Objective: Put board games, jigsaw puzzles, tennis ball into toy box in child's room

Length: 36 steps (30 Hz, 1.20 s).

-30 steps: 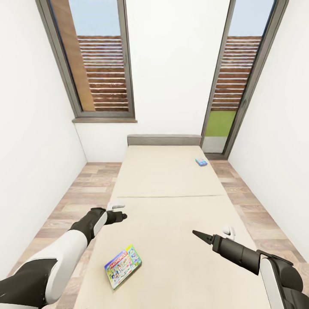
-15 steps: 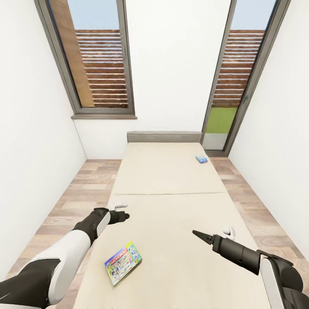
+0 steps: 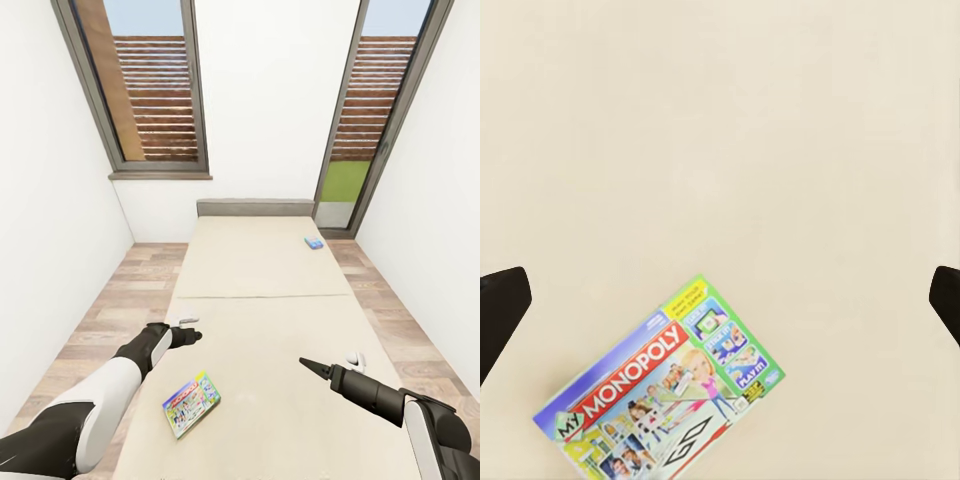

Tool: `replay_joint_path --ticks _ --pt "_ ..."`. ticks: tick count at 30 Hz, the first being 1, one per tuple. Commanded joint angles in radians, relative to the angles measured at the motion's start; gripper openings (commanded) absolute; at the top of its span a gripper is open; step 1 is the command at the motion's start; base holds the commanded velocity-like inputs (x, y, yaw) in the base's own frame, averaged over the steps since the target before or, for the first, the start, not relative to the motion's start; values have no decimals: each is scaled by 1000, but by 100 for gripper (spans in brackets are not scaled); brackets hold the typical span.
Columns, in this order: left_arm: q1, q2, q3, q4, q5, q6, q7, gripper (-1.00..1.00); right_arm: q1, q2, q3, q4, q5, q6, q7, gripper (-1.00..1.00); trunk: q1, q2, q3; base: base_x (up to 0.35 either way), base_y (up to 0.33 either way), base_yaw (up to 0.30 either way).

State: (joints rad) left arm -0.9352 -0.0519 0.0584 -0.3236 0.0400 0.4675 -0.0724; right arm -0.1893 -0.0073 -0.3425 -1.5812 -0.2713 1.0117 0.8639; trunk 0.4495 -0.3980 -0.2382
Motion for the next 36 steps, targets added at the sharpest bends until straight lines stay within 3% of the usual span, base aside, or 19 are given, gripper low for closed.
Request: replay_joint_path --ticks 1,36 --pt "-1 -1 6 -2 4 7 -1 100 -1 0 -1 0 3 4 6 100 1 -2 -4 0 0 0" --pt "-1 -9 6 -14 6 9 -2 100 -1 0 -1 0 4 4 4 100 1 -2 -60 0 0 0"
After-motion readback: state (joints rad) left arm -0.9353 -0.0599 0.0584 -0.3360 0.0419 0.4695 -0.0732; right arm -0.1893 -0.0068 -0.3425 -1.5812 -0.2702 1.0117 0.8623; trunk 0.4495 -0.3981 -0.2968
